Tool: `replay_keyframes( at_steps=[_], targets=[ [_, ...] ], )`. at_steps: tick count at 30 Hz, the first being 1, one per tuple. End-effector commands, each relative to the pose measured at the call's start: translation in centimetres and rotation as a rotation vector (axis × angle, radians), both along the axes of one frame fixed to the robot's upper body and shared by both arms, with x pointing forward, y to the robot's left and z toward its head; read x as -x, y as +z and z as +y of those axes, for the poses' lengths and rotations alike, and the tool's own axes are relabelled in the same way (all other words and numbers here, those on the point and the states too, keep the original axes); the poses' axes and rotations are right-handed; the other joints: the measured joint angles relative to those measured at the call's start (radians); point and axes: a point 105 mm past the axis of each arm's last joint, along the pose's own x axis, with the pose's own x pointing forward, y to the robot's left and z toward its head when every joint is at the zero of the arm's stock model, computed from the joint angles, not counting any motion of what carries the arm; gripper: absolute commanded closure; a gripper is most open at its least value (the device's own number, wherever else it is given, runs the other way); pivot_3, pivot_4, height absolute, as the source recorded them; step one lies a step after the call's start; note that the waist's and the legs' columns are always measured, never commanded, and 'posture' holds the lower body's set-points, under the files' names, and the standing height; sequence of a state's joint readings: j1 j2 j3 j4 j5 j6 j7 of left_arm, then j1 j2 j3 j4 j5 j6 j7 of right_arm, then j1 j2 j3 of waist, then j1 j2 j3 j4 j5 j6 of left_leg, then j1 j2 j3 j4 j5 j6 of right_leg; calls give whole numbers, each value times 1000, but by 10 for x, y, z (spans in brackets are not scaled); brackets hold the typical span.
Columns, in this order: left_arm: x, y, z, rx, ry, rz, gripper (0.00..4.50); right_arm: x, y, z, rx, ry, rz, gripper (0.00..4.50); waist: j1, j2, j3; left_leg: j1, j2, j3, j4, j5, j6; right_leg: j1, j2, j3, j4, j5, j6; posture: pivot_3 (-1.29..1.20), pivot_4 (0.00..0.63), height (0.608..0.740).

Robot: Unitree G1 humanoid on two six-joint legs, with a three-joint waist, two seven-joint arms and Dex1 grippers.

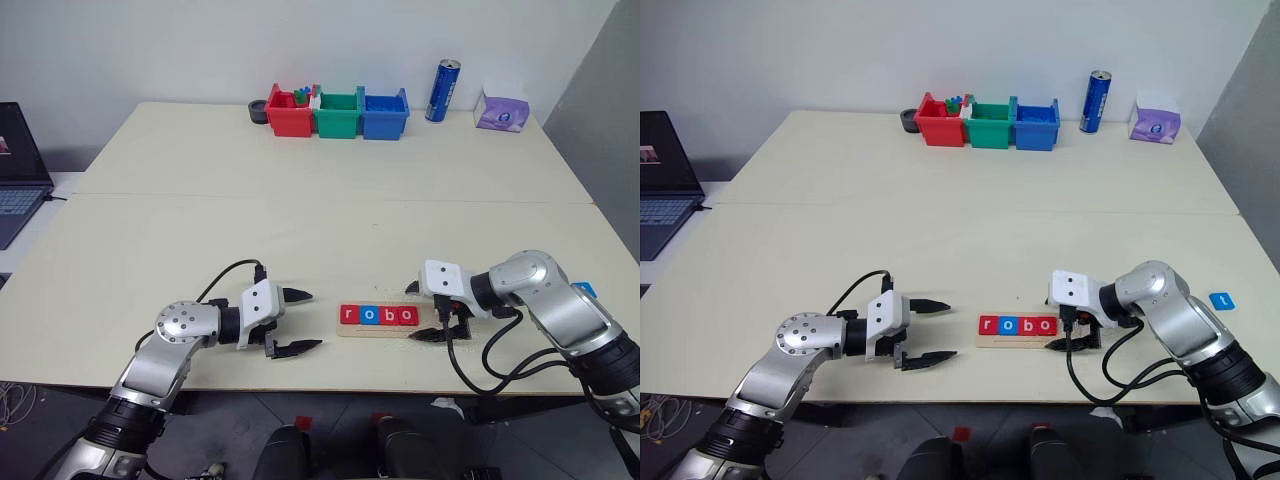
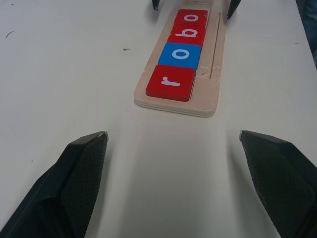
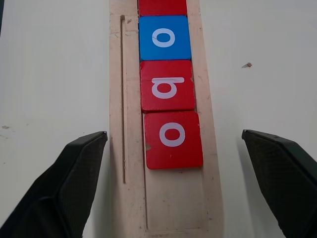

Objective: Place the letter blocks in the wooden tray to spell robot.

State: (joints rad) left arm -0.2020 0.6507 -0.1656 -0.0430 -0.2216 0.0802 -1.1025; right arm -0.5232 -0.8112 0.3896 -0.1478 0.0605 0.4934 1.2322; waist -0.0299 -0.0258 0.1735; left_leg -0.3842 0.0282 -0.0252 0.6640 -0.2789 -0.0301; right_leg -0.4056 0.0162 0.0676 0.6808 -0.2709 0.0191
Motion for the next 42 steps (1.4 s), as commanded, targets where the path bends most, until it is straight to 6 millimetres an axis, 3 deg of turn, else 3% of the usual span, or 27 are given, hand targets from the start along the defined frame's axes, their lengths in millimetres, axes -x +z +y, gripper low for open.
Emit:
replay_keyframes(
  at_steps=[1, 5, 9, 17, 21, 26, 31, 33, 36, 39, 41, 42],
  targets=[
    [2, 6, -3, 15, -14, -31, 0, 0, 22, 1, -34, 3, -45, 46, 0, 0, 0, 0, 0, 0, 0, 0, 0, 0, 0, 0, 0, 0, 0, 0, 150, 740],
    [2, 6, -3, 19, -7, -30, 0, 10, 36, -3, -113, -49, -52, 46, 1, 0, 0, 0, 0, -1, 0, 0, 0, 0, 0, 0, 0, 0, 0, 0, 150, 740],
    [4, 7, -3, 29, 0, -25, 0, 14, 49, -14, -265, -219, -90, 46, 3, 0, 0, -1, 0, -1, 0, 0, 0, 0, 0, -1, 0, 0, 0, 0, 150, 740],
    [4, 11, -6, 39, -12, -13, 0, 23, 36, -52, -439, -672, -230, 46, 2, 0, 0, -1, 0, 0, 0, 0, 0, 1, 0, 0, 0, -2, 4, 0, 150, 740],
    [0, 12, -6, 38, -11, -6, 0, 32, 25, -39, -400, -655, -240, 46, -5, 0, 0, 0, 0, 0, 0, 0, 0, 0, 0, 1, 1, -3, 5, 0, 150, 740],
    [-1, 11, -6, 33, -13, -5, 0, 26, 14, -30, -303, -609, -268, 46, -7, 0, 0, 2, 0, 1, 0, 0, 0, 1, 1, 2, 1, -3, 5, 0, 150, 740],
    [-1, 12, -6, 32, -9, -12, 0, 21, 17, -29, -292, -556, -267, 46, -2, 0, 0, 0, 0, 1, 0, 0, 0, 0, 1, 2, 0, -3, 5, 0, 150, 740],
    [-1, 13, -6, 32, -5, -16, 0, 11, 25, -42, -301, -619, -305, 46, -2, 0, 0, 0, 0, 1, 0, 0, 0, 0, 1, 2, 0, -3, 5, 0, 150, 740],
    [1, 13, -7, 37, -1, -21, 0, -7, 42, -79, -386, -847, -386, 46, -2, 0, 0, 0, -1, 1, 0, 0, 0, 0, 1, 2, 0, -3, 5, 0, 150, 740],
    [2, 15, -8, 48, 2, -22, 0, -10, 43, -120, -438, -1102, -468, 46, -1, -1, 0, 0, 0, 1, 0, 0, 0, 0, 1, 2, 0, -2, 5, 0, 150, 740],
    [2, 15, -9, 50, 3, -22, 0, -3, 34, -129, -429, -1154, -469, 46, 0, -1, 0, -1, 0, 1, -1, 0, 0, 0, 1, 2, 0, -2, 4, 0, 150, 740],
    [2, 16, -8, 49, 5, -22, 0, 3, 28, -121, -440, -1118, -421, 46, 2, -1, 0, -1, 0, 1, -1, 0, 0, 0, 0, 2, 0, -2, 4, 0, 150, 740]
  ],
)
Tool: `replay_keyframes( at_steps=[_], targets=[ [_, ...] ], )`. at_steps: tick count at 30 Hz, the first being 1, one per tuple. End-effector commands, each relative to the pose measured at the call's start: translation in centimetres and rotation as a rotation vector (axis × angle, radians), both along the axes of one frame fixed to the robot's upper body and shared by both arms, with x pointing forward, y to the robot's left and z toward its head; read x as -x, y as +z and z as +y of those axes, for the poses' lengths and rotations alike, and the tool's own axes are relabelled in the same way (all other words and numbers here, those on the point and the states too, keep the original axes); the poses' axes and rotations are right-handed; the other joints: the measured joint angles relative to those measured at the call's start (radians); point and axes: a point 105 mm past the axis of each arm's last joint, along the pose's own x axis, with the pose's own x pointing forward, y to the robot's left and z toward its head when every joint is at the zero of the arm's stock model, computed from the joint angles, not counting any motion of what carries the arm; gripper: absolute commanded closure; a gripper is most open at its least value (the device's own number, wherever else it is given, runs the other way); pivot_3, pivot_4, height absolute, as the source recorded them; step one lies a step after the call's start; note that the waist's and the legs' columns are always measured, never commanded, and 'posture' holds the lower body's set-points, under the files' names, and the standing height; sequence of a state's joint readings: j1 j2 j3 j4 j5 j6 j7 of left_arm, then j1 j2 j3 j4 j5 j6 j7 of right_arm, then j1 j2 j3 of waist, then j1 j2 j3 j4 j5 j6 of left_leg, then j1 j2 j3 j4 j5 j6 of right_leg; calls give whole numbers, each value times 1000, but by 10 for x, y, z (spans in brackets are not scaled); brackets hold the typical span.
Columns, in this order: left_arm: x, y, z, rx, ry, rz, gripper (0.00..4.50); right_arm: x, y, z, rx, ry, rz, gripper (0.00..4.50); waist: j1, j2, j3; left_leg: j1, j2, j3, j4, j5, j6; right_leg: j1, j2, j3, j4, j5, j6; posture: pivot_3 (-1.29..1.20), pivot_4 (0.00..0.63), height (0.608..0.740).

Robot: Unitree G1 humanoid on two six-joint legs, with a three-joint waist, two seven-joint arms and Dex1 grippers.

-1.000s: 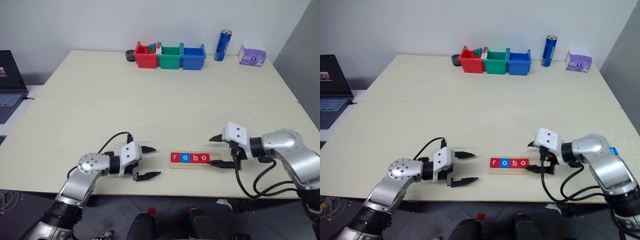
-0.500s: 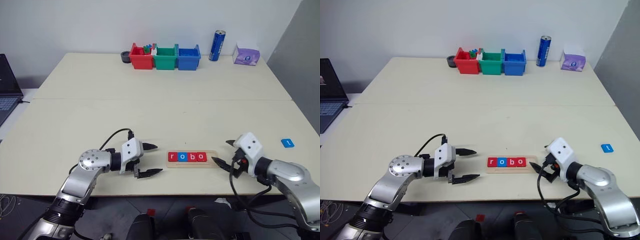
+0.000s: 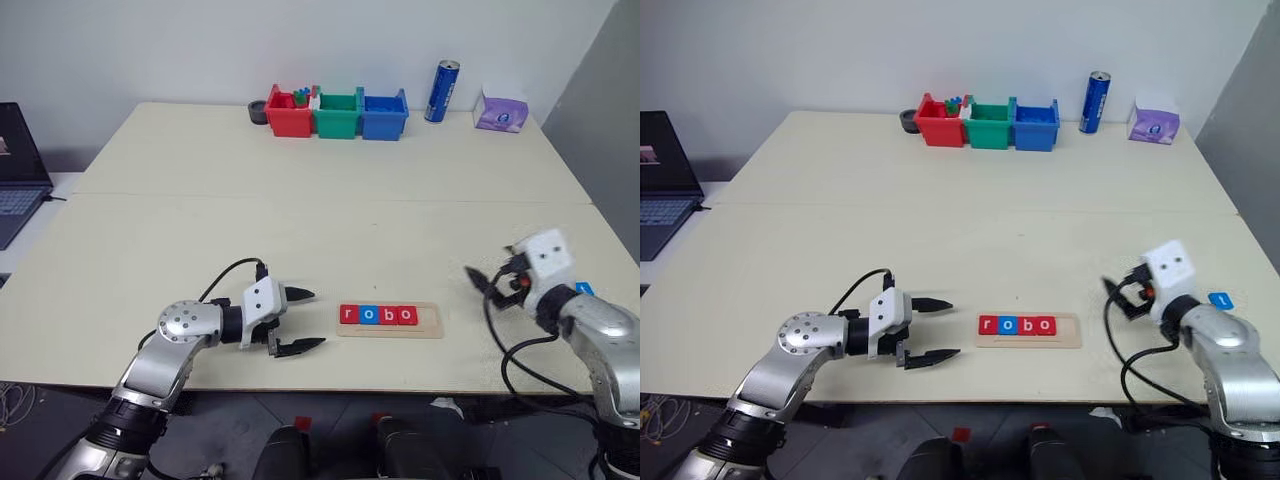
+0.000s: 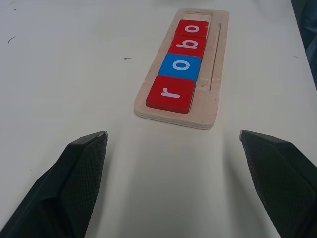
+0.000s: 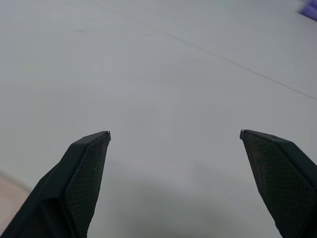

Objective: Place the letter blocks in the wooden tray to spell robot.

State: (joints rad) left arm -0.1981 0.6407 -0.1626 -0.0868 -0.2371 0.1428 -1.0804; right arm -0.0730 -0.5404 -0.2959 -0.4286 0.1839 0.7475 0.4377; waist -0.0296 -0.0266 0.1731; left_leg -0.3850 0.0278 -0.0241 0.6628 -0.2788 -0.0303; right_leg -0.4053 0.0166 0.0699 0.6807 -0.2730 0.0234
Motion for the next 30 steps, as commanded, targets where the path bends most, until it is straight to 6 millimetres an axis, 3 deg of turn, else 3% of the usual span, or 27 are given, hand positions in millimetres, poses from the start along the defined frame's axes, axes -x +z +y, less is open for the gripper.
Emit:
replay_keyframes(
  at_steps=[1, 6, 16, 20, 27, 29, 30],
  targets=[
    [2, 12, -2, 25, -10, -41, 0, 18, -5, 12, -31, 74, 18, 46, 1, 0, 0, 0, 0, 0, 0, 0, 0, 0, 0, 0, 0, 0, 0, 0, 150, 740],
    [2, 11, 3, 9, 0, -35, 0, 32, -17, 43, 40, 241, 83, 46, -11, 2, 1, 2, 1, 0, 0, 0, 0, 0, 0, 0, 0, -1, 1, 0, 150, 740],
    [2, 11, 9, -11, 10, -37, 0, 32, -25, 88, 197, 508, 84, 46, -9, 2, 1, 2, 0, 1, 1, 0, 0, 0, 1, 0, 0, -1, 1, 0, 150, 740],
    [2, 9, 10, -13, 13, -36, 0, 31, -21, 92, 170, 557, 92, 941, -5, 1, 1, 1, 0, 0, 1, 0, 0, 0, 1, 0, 0, -1, 1, 0, 150, 740],
    [2, 5, 11, -15, 14, -38, 0, 30, -21, 89, 234, 719, 189, 3699, -2, 1, 1, 1, 0, 1, 1, 0, 0, 0, 0, 0, 0, -1, 1, 0, 150, 740],
    [2, 4, 11, -15, 15, -38, 0, 31, -22, 89, 255, 757, 217, 4384, -2, 1, 1, 1, 0, 1, 1, 0, 0, 0, 0, -1, 0, -1, 1, 0, 150, 740],
    [2, 4, 11, -16, 16, -38, 0, 30, -24, 88, 272, 770, 230, 4447, -3, 1, 1, 1, 0, 1, 1, 0, 0, 0, 0, -1, 0, -1, 1, 0, 150, 740]
  ],
)
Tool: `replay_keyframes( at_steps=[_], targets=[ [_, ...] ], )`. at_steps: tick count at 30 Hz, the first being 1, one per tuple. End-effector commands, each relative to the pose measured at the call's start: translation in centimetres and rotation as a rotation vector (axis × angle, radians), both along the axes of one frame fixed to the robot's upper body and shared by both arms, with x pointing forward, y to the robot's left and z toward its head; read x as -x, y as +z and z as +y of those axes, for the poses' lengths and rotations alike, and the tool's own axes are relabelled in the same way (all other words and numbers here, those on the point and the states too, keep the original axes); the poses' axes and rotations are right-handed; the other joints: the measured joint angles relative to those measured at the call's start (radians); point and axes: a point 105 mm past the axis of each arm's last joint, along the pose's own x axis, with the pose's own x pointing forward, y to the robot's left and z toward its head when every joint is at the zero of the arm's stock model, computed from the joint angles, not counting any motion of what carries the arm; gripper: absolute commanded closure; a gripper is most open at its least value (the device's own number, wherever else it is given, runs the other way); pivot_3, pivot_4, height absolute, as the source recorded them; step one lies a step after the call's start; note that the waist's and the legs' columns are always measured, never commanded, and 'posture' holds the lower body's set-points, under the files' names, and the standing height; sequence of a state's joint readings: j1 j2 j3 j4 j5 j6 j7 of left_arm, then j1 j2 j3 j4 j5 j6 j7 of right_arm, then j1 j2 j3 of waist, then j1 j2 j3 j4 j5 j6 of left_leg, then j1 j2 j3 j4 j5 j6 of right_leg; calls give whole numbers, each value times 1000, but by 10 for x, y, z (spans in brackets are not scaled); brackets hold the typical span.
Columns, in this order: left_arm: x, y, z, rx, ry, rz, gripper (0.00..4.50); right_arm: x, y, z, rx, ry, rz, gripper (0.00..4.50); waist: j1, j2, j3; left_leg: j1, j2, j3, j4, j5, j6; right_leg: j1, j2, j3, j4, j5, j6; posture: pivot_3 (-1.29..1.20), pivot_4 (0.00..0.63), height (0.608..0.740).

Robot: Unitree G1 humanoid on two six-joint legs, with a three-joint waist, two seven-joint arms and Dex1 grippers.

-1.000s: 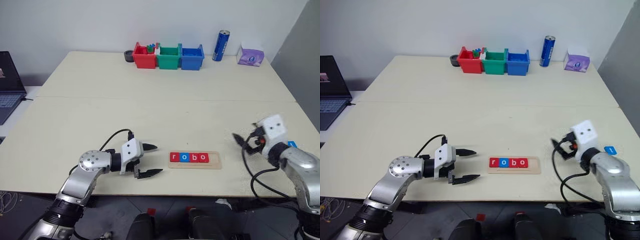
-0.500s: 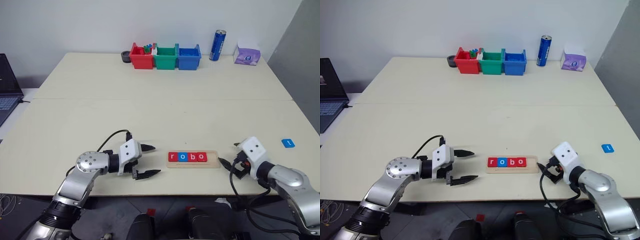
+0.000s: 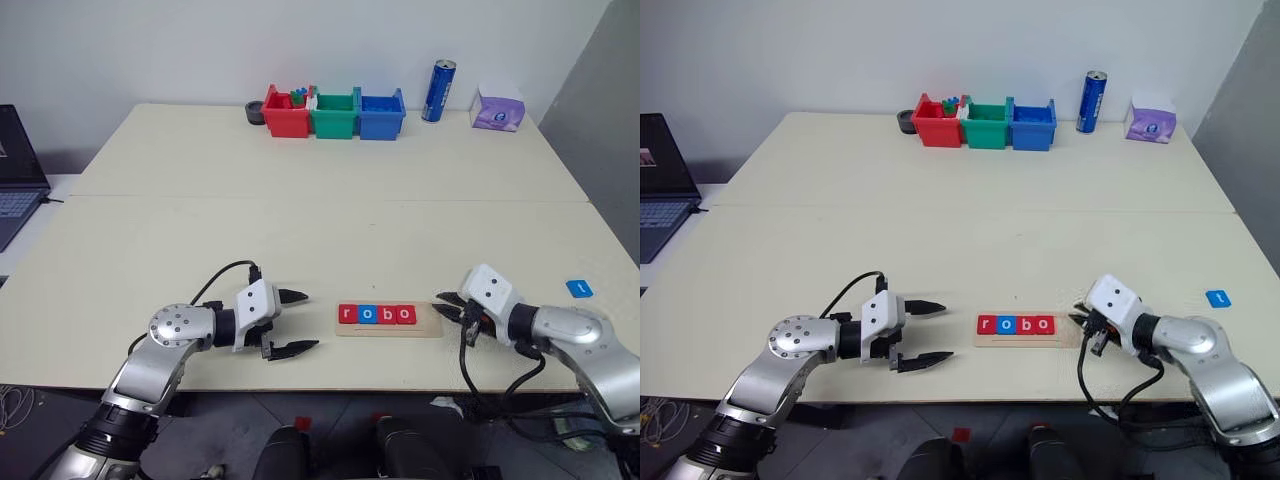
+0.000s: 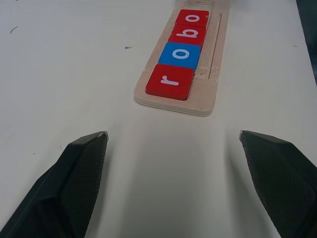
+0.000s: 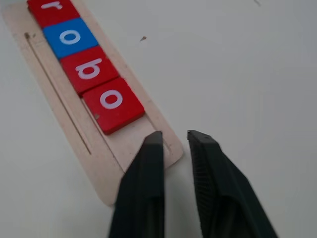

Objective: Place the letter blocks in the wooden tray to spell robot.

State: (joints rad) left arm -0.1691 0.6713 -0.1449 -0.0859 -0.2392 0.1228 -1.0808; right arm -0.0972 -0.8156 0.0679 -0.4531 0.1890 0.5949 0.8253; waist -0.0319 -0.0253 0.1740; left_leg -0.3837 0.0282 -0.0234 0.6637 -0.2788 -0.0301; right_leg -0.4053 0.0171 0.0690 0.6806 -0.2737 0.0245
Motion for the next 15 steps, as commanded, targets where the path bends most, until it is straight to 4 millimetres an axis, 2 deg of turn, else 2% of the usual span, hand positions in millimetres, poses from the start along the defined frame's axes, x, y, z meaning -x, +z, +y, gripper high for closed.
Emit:
replay_keyframes(
  at_steps=[1, 7, 15],
  targets=[
    [0, 6, 1, 5, -2, -37, 0, 1, 2, 5, 40, 95, 14, 4447, -1, 0, 0, 0, 0, 0, 0, 0, 0, 0, 0, 0, 0, 0, 0, 0, 150, 740],
    [0, 4, 4, 2, 6, -37, 0, -10, -3, 7, 98, 139, 27, 4447, 0, 0, 0, 0, 0, 0, 0, 0, 0, 0, 0, 0, 0, 0, 0, 0, 150, 740],
    [0, 5, 4, 3, 12, -43, 0, -10, -8, 13, 129, 207, 49, 4447, 0, 0, 0, 0, 0, -1, 0, 0, 0, 0, 0, 0, 0, 0, -1, 0, 150, 740]
  ],
)
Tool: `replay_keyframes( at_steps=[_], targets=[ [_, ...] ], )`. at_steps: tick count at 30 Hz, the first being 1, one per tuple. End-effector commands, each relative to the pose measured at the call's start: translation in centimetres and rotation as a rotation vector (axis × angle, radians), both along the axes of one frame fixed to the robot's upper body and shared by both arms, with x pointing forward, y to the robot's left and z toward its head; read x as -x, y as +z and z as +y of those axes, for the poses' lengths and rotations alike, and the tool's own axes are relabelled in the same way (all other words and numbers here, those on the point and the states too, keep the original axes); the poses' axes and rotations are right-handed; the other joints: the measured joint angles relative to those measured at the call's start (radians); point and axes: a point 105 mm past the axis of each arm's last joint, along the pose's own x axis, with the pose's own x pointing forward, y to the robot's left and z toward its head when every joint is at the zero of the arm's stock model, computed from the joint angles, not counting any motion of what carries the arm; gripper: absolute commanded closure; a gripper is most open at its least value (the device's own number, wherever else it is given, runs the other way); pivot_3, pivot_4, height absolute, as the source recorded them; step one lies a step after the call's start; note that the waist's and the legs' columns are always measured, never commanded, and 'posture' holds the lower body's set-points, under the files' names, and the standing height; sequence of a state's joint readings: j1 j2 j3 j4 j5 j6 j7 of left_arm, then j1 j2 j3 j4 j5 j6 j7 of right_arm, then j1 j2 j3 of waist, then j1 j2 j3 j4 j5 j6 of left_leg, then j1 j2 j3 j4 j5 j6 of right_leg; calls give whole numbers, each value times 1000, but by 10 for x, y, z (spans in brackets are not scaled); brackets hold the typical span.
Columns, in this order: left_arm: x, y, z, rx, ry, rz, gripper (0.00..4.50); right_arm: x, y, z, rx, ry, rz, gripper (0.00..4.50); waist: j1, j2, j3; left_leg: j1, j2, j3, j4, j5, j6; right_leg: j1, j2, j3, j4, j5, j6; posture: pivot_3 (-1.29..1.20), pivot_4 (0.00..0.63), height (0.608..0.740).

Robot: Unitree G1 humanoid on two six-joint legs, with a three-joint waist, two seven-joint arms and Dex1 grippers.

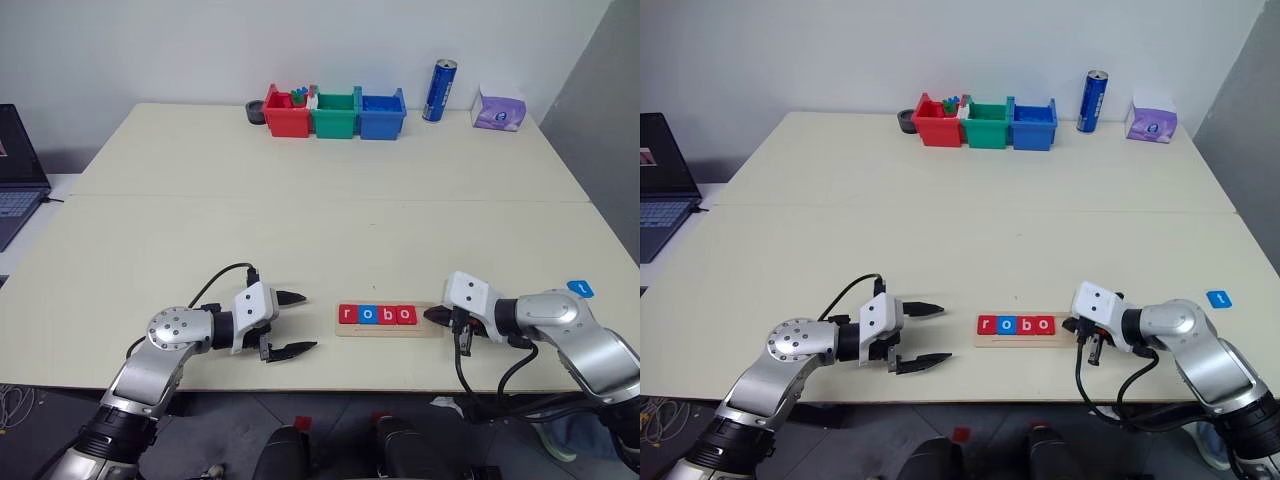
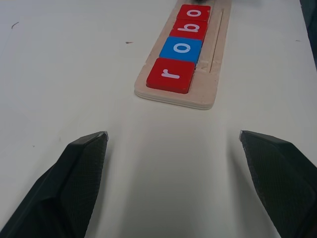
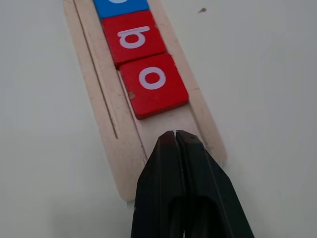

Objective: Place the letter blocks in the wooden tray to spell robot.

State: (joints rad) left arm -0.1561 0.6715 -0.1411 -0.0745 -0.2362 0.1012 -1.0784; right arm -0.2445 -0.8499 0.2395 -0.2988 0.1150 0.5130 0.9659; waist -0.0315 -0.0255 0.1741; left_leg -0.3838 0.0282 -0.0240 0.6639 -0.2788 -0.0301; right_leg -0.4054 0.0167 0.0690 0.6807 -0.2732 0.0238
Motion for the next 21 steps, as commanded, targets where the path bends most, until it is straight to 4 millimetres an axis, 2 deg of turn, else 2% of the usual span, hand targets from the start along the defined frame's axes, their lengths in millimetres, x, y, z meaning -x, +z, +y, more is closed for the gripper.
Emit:
replay_keyframes(
  at_steps=[1, 12, 17, 21],
  targets=[
    [-1, 8, 1, 5, 5, -42, 0, -2, 9, 5, 8, 46, -39, 4447, 0, 0, 0, 0, 0, 0, 0, 0, 0, 0, 0, 0, 0, 0, 0, 0, 150, 740],
    [-2, 11, -2, 13, 5, -47, 0, -5, 14, 22, -21, 102, -49, 4447, 0, 0, 0, 0, 0, 0, 0, 0, 0, 0, 0, 0, 0, 0, -1, 0, 150, 740],
    [-1, 10, -3, 16, 2, -45, 0, -5, 14, 23, -27, 102, -53, 4447, 0, 0, 0, 0, 0, -1, 0, 0, 0, 0, 0, 0, 0, 0, -1, 0, 150, 740],
    [-1, 10, -5, 19, -2, -45, 0, -11, 20, 16, -7, 78, -91, 4447, 0, 0, 0, 0, 0, -1, 0, 0, 0, 0, 0, 0, 0, 1, -1, 0, 150, 740]
  ],
)
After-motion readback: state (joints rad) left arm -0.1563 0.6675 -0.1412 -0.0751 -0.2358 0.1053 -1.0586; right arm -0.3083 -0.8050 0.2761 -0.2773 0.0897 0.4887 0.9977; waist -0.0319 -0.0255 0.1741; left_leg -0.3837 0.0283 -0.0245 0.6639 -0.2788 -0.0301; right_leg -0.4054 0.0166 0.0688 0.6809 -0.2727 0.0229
